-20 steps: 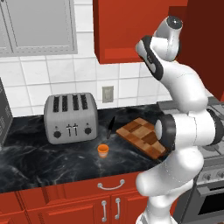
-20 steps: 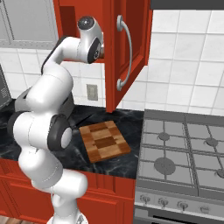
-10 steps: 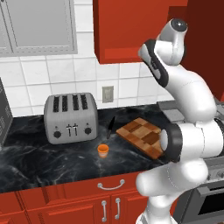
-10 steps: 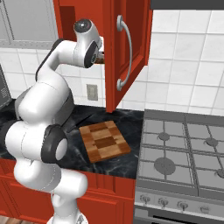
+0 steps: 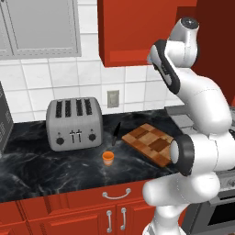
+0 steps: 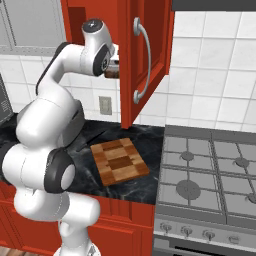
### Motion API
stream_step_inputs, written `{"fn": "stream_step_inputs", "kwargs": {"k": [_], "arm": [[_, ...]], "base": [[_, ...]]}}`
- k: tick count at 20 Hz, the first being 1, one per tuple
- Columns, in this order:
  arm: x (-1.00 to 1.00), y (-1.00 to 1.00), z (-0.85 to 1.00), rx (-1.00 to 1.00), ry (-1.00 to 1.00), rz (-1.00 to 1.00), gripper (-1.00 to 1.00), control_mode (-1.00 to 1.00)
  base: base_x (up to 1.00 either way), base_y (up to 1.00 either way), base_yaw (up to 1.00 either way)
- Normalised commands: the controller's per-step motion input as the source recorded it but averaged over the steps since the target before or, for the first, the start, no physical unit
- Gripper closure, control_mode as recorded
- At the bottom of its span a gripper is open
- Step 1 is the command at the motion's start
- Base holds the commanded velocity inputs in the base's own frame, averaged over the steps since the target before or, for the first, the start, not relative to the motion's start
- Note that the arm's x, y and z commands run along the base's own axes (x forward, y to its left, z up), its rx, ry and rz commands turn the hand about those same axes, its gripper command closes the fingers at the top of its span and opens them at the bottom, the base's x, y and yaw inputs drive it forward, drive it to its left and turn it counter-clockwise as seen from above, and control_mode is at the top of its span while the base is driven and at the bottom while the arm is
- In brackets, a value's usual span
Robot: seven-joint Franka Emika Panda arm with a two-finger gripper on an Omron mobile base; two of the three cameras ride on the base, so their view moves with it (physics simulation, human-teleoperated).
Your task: Pick the bread, place it on the cutting board, pick the jam, place it on the counter, and close the cabinet.
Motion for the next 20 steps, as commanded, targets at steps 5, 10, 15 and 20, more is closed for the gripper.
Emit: {"fn": "stream_step_inputs", "kwargs": {"k": [5, 10, 15, 20], "arm": [[-0.23, 0.00, 0.00, 0.00, 0.17, 0.00, 1.00, -1.00], [-0.19, 0.00, -0.05, 0.00, 0.16, 0.00, 1.00, -1.00], [-0.09, 0.00, -0.24, 0.00, 0.09, 0.00, 1.00, -1.00], [-0.01, 0.00, -0.42, 0.00, 0.02, 0.00, 1.00, -1.00]], "base": [[0.00, 0.00, 0.00], [0.00, 0.00, 0.00], [0.00, 0.00, 0.00], [0.00, 0.00, 0.00]]}}
